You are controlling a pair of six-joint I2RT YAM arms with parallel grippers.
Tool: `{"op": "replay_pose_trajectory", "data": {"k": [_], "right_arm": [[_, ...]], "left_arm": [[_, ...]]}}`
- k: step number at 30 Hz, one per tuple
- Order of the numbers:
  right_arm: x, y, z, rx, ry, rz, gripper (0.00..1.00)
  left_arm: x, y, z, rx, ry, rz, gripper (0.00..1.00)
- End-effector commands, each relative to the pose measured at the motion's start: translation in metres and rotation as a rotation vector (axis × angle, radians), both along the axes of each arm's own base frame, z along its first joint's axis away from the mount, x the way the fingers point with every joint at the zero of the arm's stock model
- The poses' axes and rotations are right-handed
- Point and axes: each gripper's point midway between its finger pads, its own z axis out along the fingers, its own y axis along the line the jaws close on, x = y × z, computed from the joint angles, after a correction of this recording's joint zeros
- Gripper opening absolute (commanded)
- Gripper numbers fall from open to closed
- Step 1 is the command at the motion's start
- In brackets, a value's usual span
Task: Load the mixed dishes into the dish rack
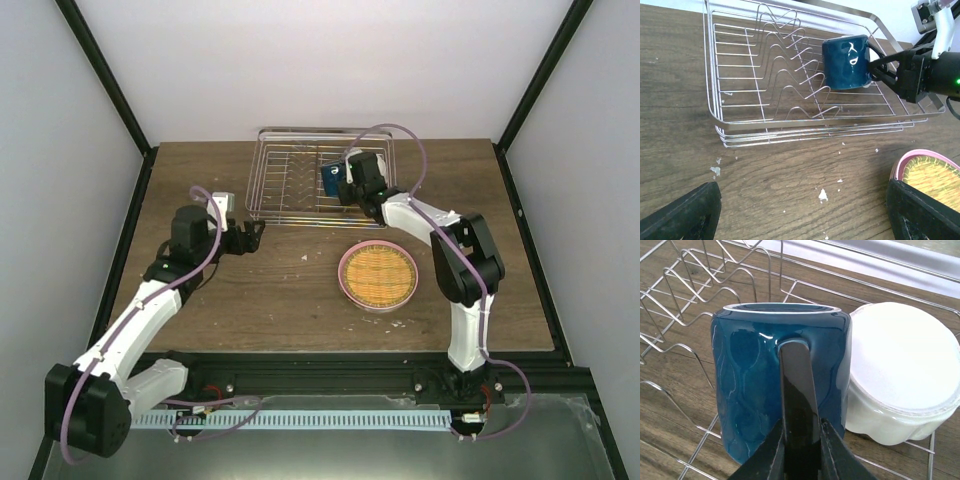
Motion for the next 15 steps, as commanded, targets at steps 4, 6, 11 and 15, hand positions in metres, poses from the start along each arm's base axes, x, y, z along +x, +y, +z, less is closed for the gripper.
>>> {"op": "replay_pose_trajectory", "data": {"k": [4, 6, 11, 15], "right_arm": [[0.018, -0.015, 0.013, -0.031, 0.024, -0.01, 0.04], [0.015, -0.019, 0.005, -0.061, 0.053, -0.012, 0.04], [0.009, -0.026, -0.011, -0.109, 0.115, -0.01, 0.13], [0.004, -0.031, -0.019, -0.14, 0.148, -0.007, 0.2]], "left_arm": [[0.004, 0.0, 0.0, -0.007, -0.007, 0.005, 0.91], [0.004, 0.0, 0.0, -0.008, -0.006, 0.005, 0.91], [0.004, -0.001, 0.001, -0.013, -0.006, 0.002, 0.91], [0.003, -0.001, 0.0, -0.012, -0.004, 0.001, 0.91]]}}
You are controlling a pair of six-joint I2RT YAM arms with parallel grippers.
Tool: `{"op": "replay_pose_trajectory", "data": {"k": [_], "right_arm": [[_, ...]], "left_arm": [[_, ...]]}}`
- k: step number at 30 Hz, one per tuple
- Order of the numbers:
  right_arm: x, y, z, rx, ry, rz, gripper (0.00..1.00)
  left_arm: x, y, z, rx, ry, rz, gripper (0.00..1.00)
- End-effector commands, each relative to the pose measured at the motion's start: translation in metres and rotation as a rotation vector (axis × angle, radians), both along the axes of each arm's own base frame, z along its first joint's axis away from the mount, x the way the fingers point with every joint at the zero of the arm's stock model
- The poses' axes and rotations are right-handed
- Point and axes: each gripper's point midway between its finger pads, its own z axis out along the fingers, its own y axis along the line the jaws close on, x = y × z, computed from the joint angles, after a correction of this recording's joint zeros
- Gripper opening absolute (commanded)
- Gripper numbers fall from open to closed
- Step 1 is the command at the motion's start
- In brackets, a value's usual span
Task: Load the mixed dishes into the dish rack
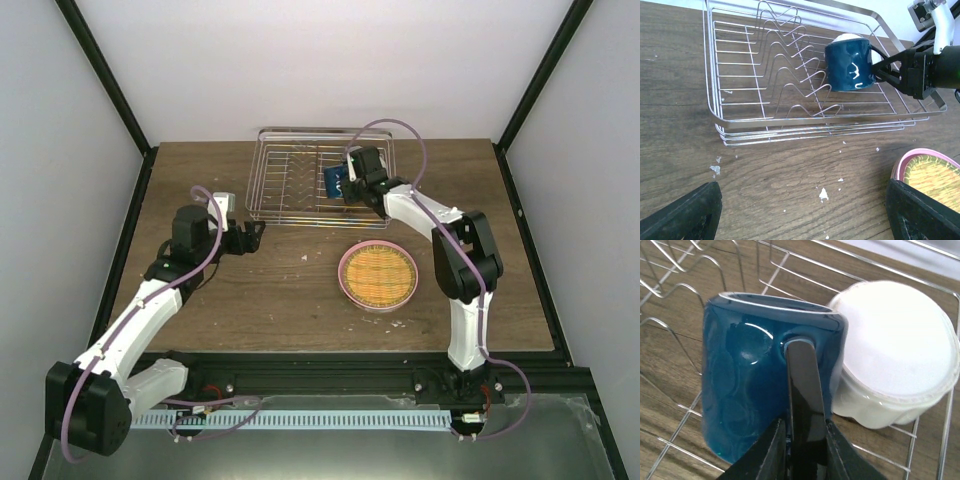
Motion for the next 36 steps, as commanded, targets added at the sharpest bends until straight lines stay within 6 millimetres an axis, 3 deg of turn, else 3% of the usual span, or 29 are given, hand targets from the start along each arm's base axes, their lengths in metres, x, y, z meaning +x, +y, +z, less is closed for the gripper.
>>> {"op": "replay_pose_trajectory", "data": {"k": [1, 8, 16, 19, 22, 26, 36], "right_arm": [[0.002, -0.019, -0.014, -0.075, 0.049, -0.028, 0.21], [-0.006, -0.026, -0.025, -0.115, 0.088, -0.024, 0.31], [-0.019, -0.031, -0.023, -0.134, 0.103, -0.009, 0.36], [-0.025, -0.032, -0.018, -0.139, 0.109, 0.005, 0.39], [-0.035, -0.031, -0.012, -0.134, 0.123, 0.037, 0.56], [-0.046, -0.032, -0.008, -0.128, 0.152, 0.05, 0.67], [-0.067, -0.042, 0.025, -0.079, 0.133, 0.01, 0.7]], "left_arm": [[0.003, 0.0, 0.004, -0.014, -0.013, 0.001, 0.91], [0.002, -0.001, 0.003, -0.011, -0.011, -0.005, 0.91], [0.002, -0.002, 0.002, -0.017, -0.007, -0.008, 0.91], [0.002, -0.003, 0.0, -0.019, -0.004, -0.01, 0.9], [0.002, -0.002, -0.001, -0.019, -0.002, -0.009, 0.9], [0.001, -0.003, -0.002, -0.027, 0.001, -0.01, 0.9], [-0.007, -0.016, -0.015, -0.057, 0.037, -0.076, 0.9]]}}
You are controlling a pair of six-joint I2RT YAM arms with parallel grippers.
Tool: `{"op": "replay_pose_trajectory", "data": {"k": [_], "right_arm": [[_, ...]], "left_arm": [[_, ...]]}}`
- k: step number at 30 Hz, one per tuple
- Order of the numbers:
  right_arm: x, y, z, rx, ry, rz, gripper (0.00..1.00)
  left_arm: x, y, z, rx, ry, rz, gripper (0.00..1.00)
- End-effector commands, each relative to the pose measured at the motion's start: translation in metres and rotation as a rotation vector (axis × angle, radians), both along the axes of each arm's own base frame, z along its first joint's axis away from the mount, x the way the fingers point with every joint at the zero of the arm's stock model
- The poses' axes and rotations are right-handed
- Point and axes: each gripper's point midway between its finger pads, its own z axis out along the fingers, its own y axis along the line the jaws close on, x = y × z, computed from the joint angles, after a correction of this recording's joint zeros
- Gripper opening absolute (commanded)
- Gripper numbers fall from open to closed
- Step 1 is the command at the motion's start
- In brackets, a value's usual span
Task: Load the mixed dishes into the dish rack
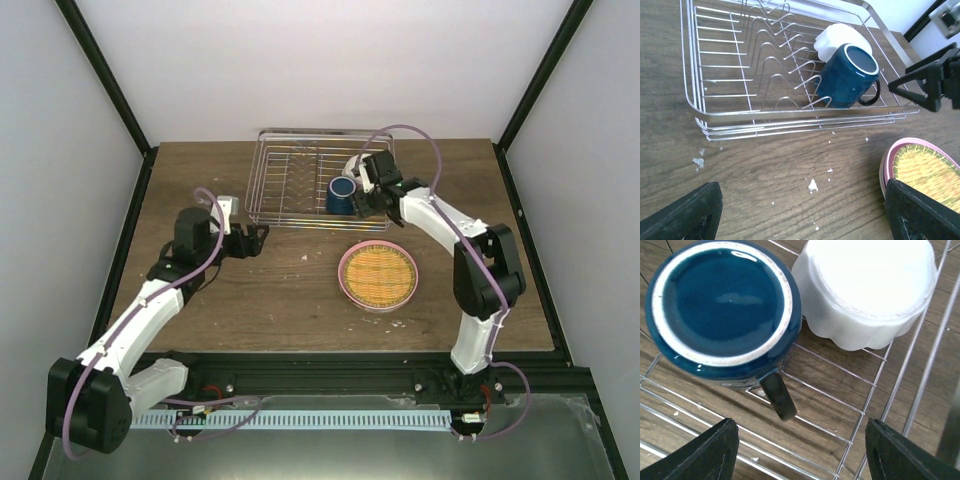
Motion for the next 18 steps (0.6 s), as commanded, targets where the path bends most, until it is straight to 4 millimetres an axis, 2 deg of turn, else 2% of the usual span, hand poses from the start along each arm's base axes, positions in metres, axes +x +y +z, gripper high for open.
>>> {"op": "replay_pose_trajectory", "data": {"k": [1, 4, 9, 12, 18], "right_arm": [[-0.012, -0.007, 0.031, 0.036, -0.037, -0.037, 0.7], [-0.017, -0.014, 0.054, 0.059, -0.081, -0.081, 0.7], [-0.025, -0.034, 0.073, 0.074, -0.119, -0.198, 0.78], [-0.029, -0.055, 0.078, 0.127, -0.109, -0.288, 0.78], [-0.039, -0.092, 0.072, 0.202, -0.092, -0.386, 0.78]], "left_arm": [[-0.003, -0.009, -0.01, -0.029, 0.02, -0.031, 0.9], [-0.006, -0.021, -0.015, -0.012, 0.026, -0.043, 0.9], [-0.01, -0.056, -0.028, -0.017, 0.057, -0.096, 0.9], [-0.013, -0.081, -0.044, -0.005, 0.092, -0.134, 0.9], [-0.018, -0.13, -0.053, 0.024, 0.104, -0.202, 0.9]]}}
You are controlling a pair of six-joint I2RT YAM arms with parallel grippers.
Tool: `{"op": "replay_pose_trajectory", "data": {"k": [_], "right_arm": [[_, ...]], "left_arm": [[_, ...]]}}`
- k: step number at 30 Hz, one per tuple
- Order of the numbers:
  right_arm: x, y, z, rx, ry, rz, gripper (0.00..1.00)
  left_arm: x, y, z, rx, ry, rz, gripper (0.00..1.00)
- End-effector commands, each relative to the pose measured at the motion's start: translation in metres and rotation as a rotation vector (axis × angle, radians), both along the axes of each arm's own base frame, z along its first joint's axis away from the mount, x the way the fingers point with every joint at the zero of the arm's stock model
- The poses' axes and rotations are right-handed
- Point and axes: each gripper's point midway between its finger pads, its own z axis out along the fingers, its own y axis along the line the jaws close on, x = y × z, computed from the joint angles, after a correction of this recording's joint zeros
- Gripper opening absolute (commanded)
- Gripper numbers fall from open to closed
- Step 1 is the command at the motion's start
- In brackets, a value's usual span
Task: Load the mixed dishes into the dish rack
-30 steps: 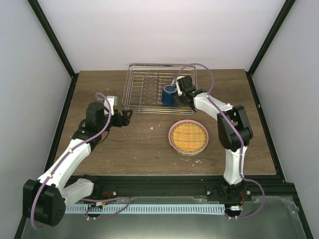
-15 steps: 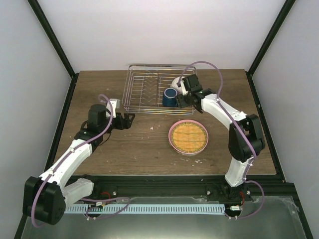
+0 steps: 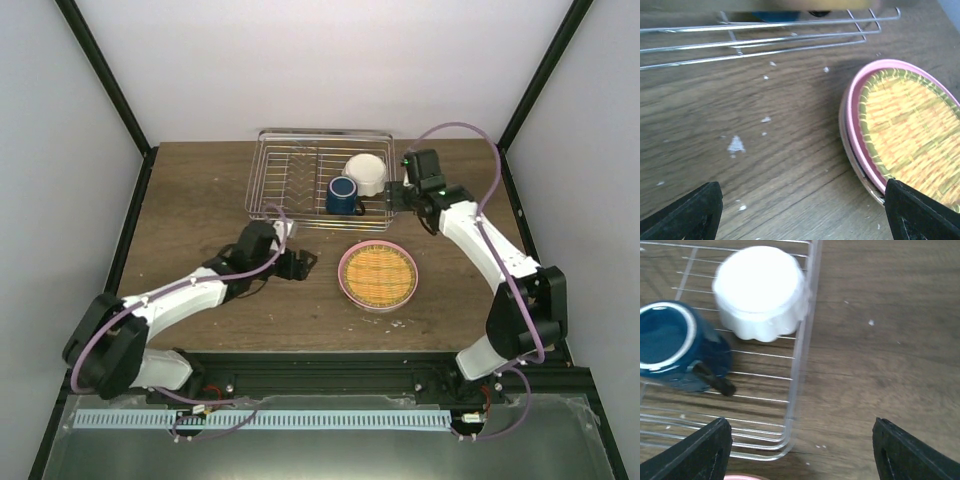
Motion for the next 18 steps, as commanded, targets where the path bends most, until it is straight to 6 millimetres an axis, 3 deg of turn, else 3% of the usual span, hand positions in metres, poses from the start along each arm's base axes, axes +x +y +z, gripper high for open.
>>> {"op": "replay_pose_trajectory", "data": {"k": [1, 8, 18], "right_arm": [[-0.008, -0.026, -0.003, 0.052, 0.016, -0.092, 0.78], [-0.016, -0.043, -0.009, 0.037, 0.023, -0.113, 0.79], [-0.023, -0.063, -0.009, 0.041, 0.022, -0.144, 0.87]], "left_arm": [[0.01, -0.035, 0.019, -0.045, -0.057, -0.013, 0.9], [0.006, -0.087, 0.022, -0.065, -0.057, -0.086, 0.88], [-0.014, -0.134, 0.016, -0.047, -0.033, -0.182, 0.87]]}}
